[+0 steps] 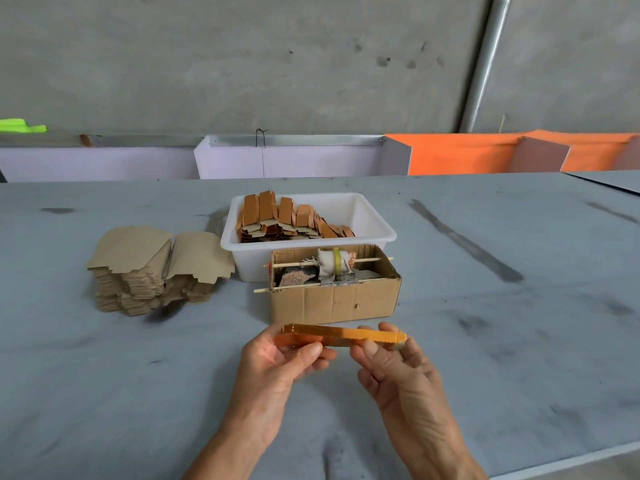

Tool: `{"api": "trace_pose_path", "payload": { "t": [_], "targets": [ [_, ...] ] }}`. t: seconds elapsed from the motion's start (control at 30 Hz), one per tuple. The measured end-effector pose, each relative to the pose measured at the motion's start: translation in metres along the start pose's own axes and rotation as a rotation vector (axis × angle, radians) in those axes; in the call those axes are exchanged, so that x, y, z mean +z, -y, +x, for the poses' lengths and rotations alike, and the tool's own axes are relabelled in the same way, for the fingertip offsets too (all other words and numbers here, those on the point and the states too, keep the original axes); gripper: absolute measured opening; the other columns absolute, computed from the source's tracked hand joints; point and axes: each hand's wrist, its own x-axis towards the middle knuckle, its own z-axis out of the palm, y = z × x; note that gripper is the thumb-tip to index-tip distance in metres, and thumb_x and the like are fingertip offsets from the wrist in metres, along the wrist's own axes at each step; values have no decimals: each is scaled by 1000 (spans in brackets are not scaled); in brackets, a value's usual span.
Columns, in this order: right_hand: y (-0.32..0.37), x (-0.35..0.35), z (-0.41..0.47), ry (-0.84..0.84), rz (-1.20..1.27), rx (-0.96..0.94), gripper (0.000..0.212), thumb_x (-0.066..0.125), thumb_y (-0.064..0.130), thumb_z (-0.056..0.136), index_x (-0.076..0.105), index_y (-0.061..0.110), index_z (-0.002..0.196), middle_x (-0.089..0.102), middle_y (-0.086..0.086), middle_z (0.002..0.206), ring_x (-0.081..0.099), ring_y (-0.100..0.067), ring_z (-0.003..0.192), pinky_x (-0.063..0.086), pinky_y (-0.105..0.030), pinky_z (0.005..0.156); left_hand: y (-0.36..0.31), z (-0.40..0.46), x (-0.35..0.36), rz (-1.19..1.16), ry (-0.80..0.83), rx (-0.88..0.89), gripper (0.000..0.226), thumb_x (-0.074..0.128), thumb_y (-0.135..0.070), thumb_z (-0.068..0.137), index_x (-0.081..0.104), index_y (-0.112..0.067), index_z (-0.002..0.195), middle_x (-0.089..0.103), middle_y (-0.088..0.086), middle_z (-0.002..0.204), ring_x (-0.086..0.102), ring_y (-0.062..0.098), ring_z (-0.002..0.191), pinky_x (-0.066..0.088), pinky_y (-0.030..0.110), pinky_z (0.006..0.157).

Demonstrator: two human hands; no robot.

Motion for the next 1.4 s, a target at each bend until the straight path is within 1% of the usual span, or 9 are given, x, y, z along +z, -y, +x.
{"api": "trace_pose_path", "payload": {
  "t": [0.13,0.3,0.43,0.6,0.7,0.83,0.97,1.13,1.4],
  "targets": [
    [-2,-1,2,-2,-5,-8,51,77,15,54,60,15,103,67,-3,79,67,-14,68,51,-24,57,1,0,-5,78,63,36,24,68,16,70,69,-7,74,70,24,78,71,29,73,54,22,63],
    [-3,-10,3,19,-63,-69,45,75,12,60,61,16,103,69,-3,85,64,-11,74,50,-25,62,-2,-1,-6,-75,130,-99,38,80,-12,60,65,5,89,69,25,92,68,31,82,56,28,72],
    [-5,-18,3,37,-71,-75,48,80,11,54,67,17,99,70,-5,93,67,-13,82,54,-21,64,-2,1,-2,-158,0,-214,21,65,-19,69,67,1,69,69,20,82,68,24,73,58,30,63],
    [-7,-19,3,41,-112,-83,80,97,29,35,67,23,109,70,-5,106,68,-14,90,54,-22,68,-5,4,-2,-57,-11,-326,5,65,3,70,65,1,65,69,20,79,68,19,64,55,23,55],
    [-8,-20,4,24,-79,-66,84,90,15,46,58,22,123,70,-9,108,68,-16,90,55,-23,68,-8,4,-3,27,1,-362,11,62,13,76,64,2,73,69,19,81,68,18,64,54,22,55],
    [-11,-22,2,18,-13,-46,75,80,6,53,55,17,123,71,-14,102,70,-22,90,56,-24,68,-10,6,-3,139,11,-359,20,63,16,75,64,-2,84,72,9,73,69,14,64,56,23,58],
    [-13,-20,-2,47,1,-31,39,70,-3,63,65,-2,101,69,-18,84,69,-23,71,57,-24,59,-11,7,-2,206,-27,-273,28,68,17,69,65,-7,84,69,6,77,65,16,71,53,24,67],
    [-13,-13,-4,52,-25,6,10,69,2,66,69,-1,76,66,-17,72,66,-19,60,55,-23,51,-9,6,2,272,-45,-153,32,71,18,65,66,-8,81,68,2,72,64,7,63,49,16,54],
    [-13,-10,-1,4,-58,3,23,68,5,69,63,-9,87,66,-21,71,65,-19,57,54,-23,48,-8,6,4,408,70,-77,29,69,17,68,64,-10,78,65,5,70,61,13,64,50,19,55]
  ]
}}
